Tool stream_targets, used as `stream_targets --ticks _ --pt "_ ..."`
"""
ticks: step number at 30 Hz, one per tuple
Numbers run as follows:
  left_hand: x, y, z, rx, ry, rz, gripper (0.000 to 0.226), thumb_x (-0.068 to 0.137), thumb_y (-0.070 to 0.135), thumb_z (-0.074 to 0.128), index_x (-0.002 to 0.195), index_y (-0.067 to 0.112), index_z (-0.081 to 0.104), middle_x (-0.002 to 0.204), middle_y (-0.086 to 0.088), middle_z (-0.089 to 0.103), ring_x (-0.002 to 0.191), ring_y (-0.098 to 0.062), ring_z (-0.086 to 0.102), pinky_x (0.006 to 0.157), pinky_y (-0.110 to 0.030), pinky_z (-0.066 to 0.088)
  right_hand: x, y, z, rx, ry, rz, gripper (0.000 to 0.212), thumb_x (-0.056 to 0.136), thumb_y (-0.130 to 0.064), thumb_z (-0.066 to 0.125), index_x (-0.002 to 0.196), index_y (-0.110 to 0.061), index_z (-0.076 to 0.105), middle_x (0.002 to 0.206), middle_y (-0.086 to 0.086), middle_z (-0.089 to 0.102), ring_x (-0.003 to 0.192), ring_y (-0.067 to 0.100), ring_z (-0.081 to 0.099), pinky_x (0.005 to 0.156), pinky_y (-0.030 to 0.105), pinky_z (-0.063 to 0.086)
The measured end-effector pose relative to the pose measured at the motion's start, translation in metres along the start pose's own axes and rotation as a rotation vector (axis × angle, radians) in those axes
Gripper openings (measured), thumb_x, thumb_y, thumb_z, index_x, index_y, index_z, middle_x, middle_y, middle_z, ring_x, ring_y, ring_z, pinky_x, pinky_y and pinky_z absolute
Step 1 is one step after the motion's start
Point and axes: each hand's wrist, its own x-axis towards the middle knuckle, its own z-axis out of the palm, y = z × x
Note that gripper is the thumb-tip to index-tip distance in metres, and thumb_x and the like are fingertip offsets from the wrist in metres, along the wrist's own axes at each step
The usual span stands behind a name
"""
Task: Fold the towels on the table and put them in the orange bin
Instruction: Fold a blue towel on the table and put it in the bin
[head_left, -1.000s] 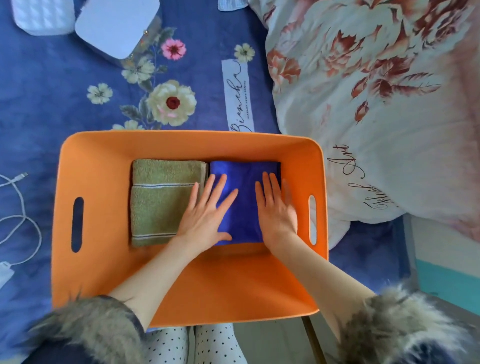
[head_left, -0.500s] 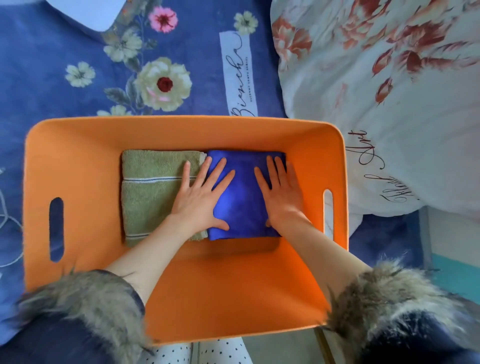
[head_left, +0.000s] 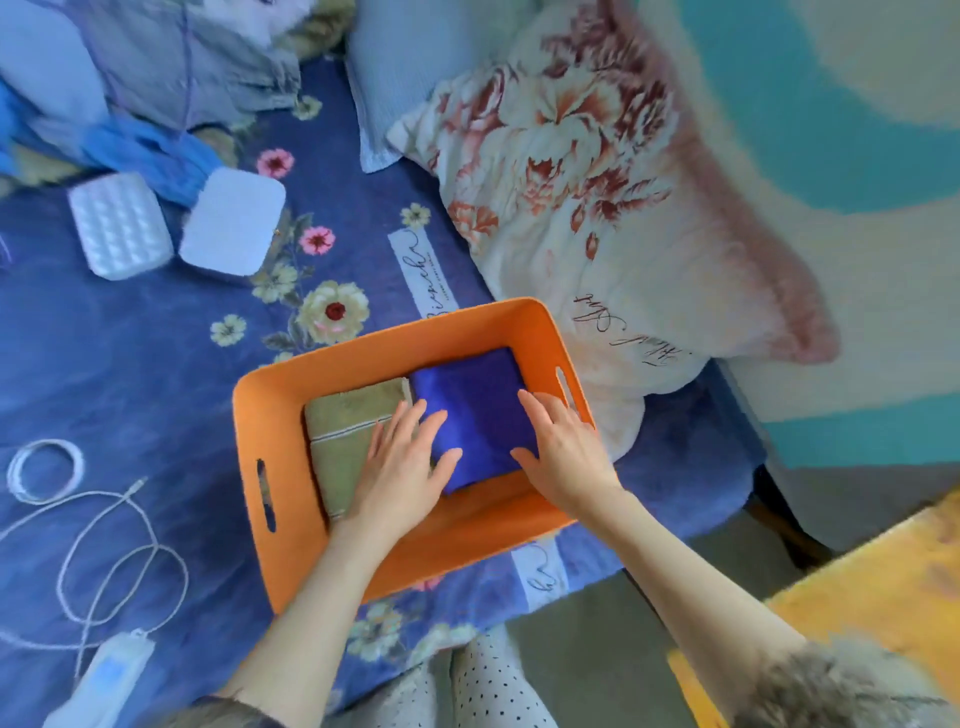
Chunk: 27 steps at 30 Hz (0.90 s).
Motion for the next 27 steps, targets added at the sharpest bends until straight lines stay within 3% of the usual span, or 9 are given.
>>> stream_targets --ticks 4,11,19,27 --pt "-0.026 0.033 -0.026 -0.082 0.018 0.149 0.050 0.094 0.032 0.050 0.140 0.014 0.040 0.150 -0.006 0.033 0.142 -0.020 0.021 0.115 -0.034 0.016 -0.065 -0.002 -0.029 0.093 0.173 0.141 0.066 0.083 -0.032 0.058 0.142 -0.026 0.030 0.141 -0.003 0.040 0.121 0.026 0.044 0.092 0.036 0.040" --pt "-0.054 0.087 -0.040 0.157 -0.168 0.539 0.051 0.097 0.037 0.042 0.144 0.020 0.032 0.153 0.001 0.026 0.144 -0.016 0.013 0.117 -0.033 0.011 -0.203 0.020 -0.031 0.175 0.407 0.506 0.068 0.091 -0.043 0.053 0.148 -0.020 0.024 0.151 0.001 0.030 0.134 0.021 0.036 0.105 0.035 0.035" --pt "-0.122 0.197 -0.002 0.272 -0.303 1.028 0.051 0.097 0.036 0.044 0.143 0.017 0.035 0.149 -0.002 0.034 0.142 -0.020 0.022 0.113 -0.032 0.018 -0.369 0.010 0.022 0.285 0.563 0.954 0.065 0.094 -0.048 0.042 0.149 -0.025 0.017 0.154 -0.002 0.023 0.139 0.016 0.027 0.109 0.034 0.026" --pt "-0.269 0.279 0.061 0.410 -0.432 1.551 0.050 0.096 0.041 0.042 0.140 0.018 0.039 0.145 0.000 0.040 0.139 -0.018 0.029 0.111 -0.035 0.026 -0.543 -0.035 0.102 0.410 0.685 1.378 0.065 0.095 -0.051 0.036 0.150 -0.026 0.011 0.157 -0.003 0.014 0.142 0.015 0.017 0.114 0.036 0.017"
